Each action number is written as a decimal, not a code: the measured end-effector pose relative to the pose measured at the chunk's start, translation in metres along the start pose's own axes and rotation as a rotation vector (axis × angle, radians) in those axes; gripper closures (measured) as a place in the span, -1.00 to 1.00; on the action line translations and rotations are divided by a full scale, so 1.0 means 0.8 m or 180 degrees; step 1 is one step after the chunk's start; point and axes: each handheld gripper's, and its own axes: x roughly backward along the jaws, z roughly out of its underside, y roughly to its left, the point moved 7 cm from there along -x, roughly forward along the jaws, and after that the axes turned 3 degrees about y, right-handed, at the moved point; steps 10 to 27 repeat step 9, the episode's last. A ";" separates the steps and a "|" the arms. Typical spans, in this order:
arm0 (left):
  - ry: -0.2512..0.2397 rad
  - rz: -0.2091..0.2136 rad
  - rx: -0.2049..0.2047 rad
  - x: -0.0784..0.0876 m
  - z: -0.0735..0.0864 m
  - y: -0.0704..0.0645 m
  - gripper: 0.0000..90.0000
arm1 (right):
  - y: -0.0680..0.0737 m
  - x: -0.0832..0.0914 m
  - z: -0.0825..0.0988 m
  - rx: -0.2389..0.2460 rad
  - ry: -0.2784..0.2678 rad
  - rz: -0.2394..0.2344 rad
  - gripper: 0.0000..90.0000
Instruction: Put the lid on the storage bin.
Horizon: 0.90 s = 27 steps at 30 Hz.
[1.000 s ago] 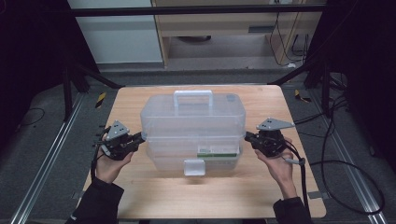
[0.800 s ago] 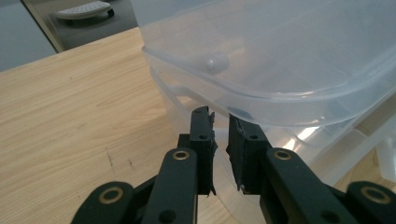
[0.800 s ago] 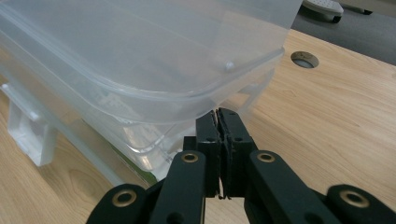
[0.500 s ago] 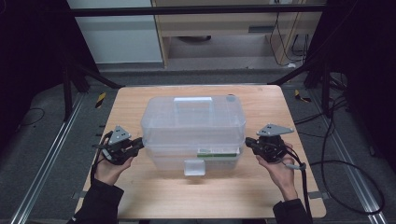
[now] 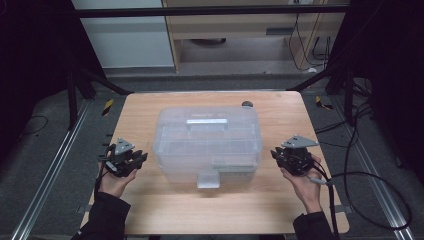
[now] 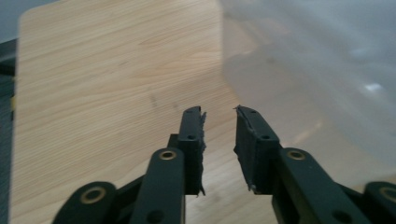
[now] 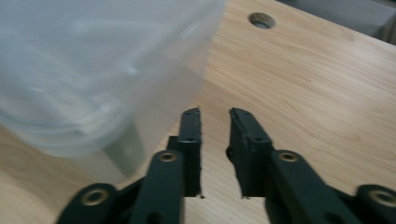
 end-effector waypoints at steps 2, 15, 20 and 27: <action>-0.0008 -0.0025 0.0119 -0.003 0.006 0.011 0.40 | -0.011 -0.002 0.008 -0.0045 -0.0015 0.0074 0.39; 0.0037 -0.0242 0.0167 -0.011 0.019 0.031 0.01 | -0.046 -0.007 0.029 -0.0296 -0.0039 0.0274 -0.28; 0.0037 -0.0242 0.0167 -0.011 0.019 0.031 0.01 | -0.046 -0.007 0.029 -0.0296 -0.0039 0.0274 -0.28; 0.0037 -0.0242 0.0167 -0.011 0.019 0.031 0.01 | -0.046 -0.007 0.029 -0.0296 -0.0039 0.0274 -0.28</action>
